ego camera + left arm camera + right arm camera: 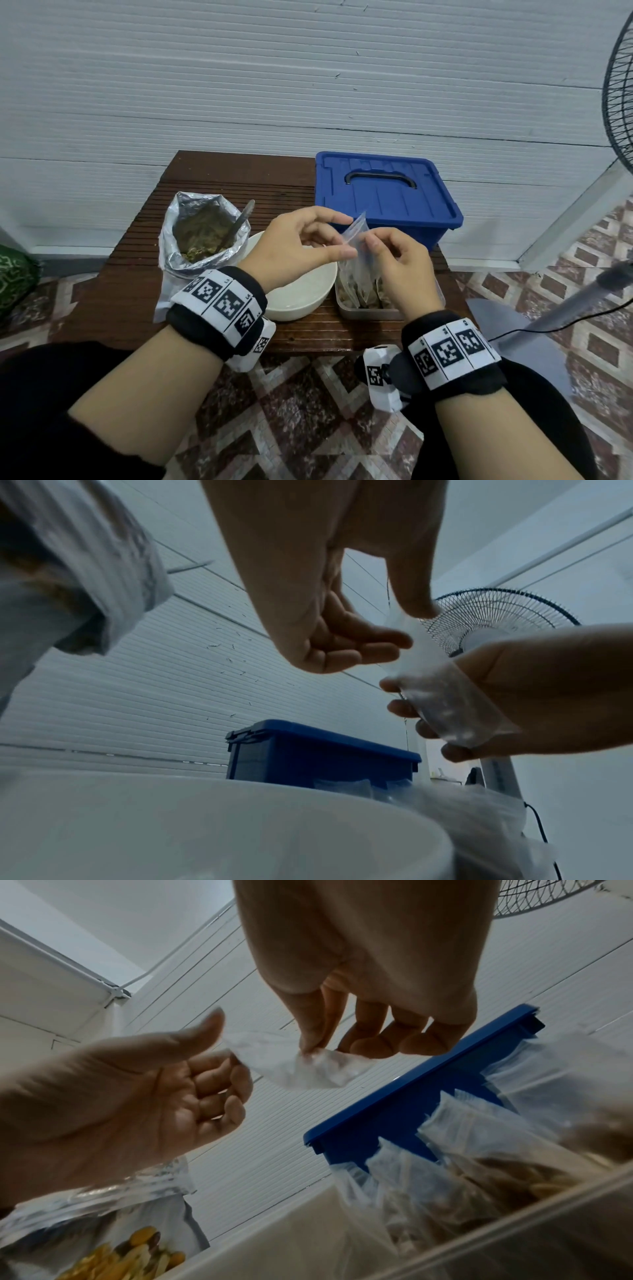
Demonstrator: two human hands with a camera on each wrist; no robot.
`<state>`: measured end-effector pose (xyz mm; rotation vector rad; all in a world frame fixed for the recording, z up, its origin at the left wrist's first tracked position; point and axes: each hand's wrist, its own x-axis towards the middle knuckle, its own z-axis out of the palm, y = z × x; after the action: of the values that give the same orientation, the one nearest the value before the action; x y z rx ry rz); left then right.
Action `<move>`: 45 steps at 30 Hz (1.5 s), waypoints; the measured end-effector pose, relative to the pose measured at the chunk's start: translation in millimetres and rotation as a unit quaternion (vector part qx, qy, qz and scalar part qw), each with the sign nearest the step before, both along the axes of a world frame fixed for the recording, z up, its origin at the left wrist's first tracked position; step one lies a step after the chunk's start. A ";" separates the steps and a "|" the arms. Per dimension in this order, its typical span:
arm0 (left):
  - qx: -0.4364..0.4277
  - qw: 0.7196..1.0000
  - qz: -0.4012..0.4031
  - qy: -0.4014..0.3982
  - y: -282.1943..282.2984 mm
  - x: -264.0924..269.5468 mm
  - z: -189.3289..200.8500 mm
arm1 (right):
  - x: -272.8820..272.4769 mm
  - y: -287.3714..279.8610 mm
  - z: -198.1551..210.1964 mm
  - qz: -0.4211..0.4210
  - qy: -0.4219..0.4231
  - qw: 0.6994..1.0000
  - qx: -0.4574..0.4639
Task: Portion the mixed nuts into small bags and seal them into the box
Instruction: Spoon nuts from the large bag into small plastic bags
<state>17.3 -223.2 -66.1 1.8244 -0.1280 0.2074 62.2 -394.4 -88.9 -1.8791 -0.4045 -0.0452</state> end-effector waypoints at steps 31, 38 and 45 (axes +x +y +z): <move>0.272 0.936 0.033 -0.218 11.0 -0.5 -18.8 | -5.2 -2.1 4.5 0.012 -0.020 0.999 -0.039; 0.192 0.964 0.041 -0.181 9.1 0.1 -15.0 | -4.6 -6.5 9.5 0.054 -0.053 0.997 0.021; 0.063 0.998 -0.001 0.003 13.4 0.7 -9.9 | 0.8 -10.1 0.4 0.077 -0.151 0.973 -0.159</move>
<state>18.0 -209.8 -76.0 1.9493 -0.1413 0.1967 63.0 -404.5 -88.6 -2.1568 -0.8035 -0.1720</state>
